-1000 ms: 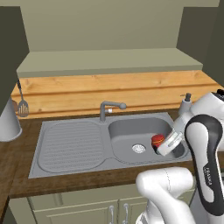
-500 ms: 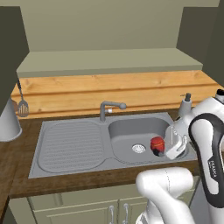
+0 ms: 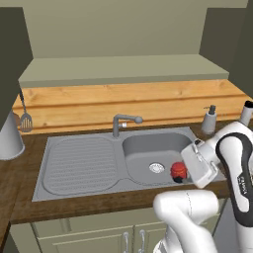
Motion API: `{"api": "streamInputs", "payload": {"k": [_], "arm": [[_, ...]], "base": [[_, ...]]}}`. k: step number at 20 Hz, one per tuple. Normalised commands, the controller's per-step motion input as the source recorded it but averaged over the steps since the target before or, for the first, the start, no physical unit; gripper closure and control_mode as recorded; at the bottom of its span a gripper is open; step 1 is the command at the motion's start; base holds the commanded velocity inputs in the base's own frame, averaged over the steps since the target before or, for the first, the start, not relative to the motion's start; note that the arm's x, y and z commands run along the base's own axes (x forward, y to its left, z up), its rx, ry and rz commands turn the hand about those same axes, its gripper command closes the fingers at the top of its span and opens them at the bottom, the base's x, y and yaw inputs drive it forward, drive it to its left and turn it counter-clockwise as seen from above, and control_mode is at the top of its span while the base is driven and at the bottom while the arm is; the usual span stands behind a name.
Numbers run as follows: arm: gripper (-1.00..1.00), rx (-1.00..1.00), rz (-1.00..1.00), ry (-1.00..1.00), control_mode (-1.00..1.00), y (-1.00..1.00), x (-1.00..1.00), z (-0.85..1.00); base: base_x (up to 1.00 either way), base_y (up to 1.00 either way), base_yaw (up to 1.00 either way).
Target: From the different types of pastries on the counter, select a croissant and place it on the cutting board. Then retrieve a jar of jam from the cabinet and place it alongside the croissant on the cutting board.
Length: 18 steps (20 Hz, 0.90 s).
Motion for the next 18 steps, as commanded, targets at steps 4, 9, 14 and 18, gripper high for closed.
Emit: {"api": "streamInputs", "payload": {"k": [4, 9, 14, 18], "arm": [[1.0, 0.19, 0.13, -0.11, -1.0, -0.33, 0.04, -0.04], [1.0, 0.11, 0.01, -0.01, -1.0, -0.05, -0.02, 0.0], [1.0, 0.13, 0.0, -0.01, -1.0, -0.18, 0.08, -0.1], [1.0, 0.18, 0.0, 0.0, -1.0, -0.43, 0.29, 0.0]], "base": [[0.0, 0.0, 0.0], [0.0, 0.0, 0.0], [0.0, 0.0, 0.0], [0.0, 0.0, 0.0]]}}
